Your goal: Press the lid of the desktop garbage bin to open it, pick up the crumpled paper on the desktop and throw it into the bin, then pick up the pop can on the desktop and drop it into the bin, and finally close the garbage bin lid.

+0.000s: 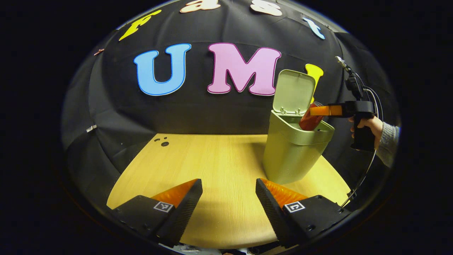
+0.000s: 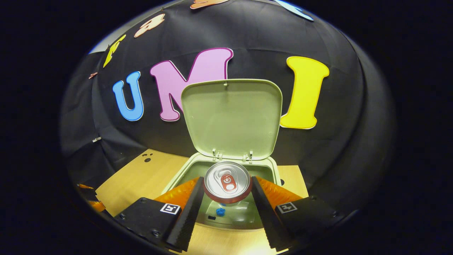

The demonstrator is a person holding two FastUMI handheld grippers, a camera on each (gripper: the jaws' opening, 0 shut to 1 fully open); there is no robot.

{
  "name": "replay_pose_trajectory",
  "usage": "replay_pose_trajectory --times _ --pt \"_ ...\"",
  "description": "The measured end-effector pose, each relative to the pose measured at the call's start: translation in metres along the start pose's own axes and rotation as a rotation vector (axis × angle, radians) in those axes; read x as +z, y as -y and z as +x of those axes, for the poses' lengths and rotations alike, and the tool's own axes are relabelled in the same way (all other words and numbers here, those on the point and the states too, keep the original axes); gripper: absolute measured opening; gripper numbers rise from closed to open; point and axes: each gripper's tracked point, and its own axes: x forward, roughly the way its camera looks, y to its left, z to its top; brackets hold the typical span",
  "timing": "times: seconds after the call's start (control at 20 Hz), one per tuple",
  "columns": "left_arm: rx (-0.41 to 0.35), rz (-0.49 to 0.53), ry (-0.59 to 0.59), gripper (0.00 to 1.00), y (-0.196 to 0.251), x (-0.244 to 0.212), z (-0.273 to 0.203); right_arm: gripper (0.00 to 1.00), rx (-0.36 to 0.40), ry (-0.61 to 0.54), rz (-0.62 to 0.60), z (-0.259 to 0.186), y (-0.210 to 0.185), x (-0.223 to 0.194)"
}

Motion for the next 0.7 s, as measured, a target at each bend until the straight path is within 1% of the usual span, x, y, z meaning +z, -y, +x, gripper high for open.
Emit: replay_pose_trajectory --times 0.15,0.3,0.45,0.7 --pt "-0.01 -0.013 0.01 0.98 0.0 0.005 0.003 0.83 -0.029 -0.044 0.001 0.01 0.009 -0.018" --pt "-0.038 -0.008 0.012 0.98 0.008 0.005 0.007 0.83 -0.055 -0.086 -0.001 0.018 0.016 -0.035" --pt "-0.069 0.005 0.007 0.98 0.019 0.004 0.01 0.84 -0.079 -0.088 -0.002 0.022 0.019 -0.038" --pt "-0.1 0.007 -0.006 0.98 0.029 -0.001 0.012 0.84 -0.072 -0.104 -0.003 0.024 0.012 -0.042"
